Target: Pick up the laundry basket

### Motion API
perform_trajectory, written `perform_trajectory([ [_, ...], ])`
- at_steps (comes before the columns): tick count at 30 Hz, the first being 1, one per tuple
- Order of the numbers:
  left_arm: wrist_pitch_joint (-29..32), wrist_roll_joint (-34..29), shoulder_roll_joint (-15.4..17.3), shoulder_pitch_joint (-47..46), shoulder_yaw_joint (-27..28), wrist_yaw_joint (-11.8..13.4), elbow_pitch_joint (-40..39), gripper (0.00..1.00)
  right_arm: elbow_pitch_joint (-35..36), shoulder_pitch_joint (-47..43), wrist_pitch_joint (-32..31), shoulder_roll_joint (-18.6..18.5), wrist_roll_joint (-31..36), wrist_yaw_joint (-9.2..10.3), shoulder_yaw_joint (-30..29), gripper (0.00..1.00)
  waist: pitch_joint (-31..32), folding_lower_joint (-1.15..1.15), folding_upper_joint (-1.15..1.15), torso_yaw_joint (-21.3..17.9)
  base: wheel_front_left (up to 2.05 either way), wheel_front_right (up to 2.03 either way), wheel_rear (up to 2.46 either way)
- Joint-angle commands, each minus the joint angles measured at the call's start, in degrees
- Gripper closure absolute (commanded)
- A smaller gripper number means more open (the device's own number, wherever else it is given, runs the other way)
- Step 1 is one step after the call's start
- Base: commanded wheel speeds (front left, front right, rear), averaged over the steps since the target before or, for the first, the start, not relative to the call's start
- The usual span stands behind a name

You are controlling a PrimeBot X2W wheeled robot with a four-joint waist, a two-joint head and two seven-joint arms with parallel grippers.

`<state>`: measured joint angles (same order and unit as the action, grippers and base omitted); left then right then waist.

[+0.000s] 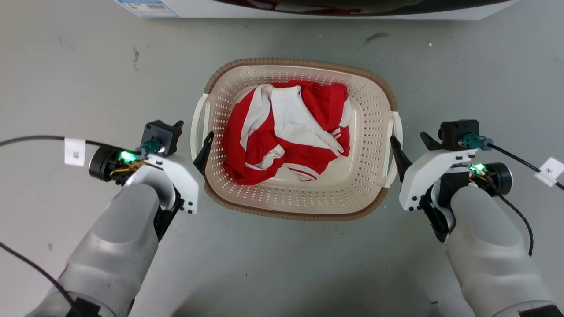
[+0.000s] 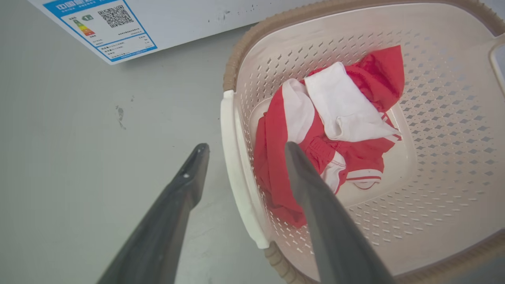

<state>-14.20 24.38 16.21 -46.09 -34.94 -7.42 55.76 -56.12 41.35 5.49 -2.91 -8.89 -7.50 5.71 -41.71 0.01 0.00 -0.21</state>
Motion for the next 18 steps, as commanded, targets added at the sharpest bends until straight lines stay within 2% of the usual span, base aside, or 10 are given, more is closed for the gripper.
perform_trajectory([
  [1,0.4,1.9,0.4,-2.2,-1.7,-0.1,0.9,0.0,-1.6,2.0,0.0,0.1,-0.3,0.02,1.0,0.0,-1.1,-0.01,0.0,0.3,0.0,0.0,0.0],
  [8,4.4,9.3,1.6,-6.2,-10.9,-0.1,2.2,0.0,-7.2,6.4,-1.5,0.0,-0.8,0.02,2.8,0.0,-2.9,-0.01,0.0,0.9,0.0,0.0,0.0],
  [11,6.3,14.2,2.2,-7.5,-13.0,-0.1,1.5,0.0,-9.1,8.0,-2.6,0.0,-1.7,0.02,3.9,0.0,-3.6,-0.01,0.0,0.7,0.0,0.0,0.0],
  [18,11.3,21.6,5.5,-10.8,-21.2,-0.1,-1.4,0.0,-12.0,11.4,-4.7,0.0,-4.4,0.02,6.6,0.0,-5.5,-0.01,0.0,0.6,0.0,0.0,0.0],
])
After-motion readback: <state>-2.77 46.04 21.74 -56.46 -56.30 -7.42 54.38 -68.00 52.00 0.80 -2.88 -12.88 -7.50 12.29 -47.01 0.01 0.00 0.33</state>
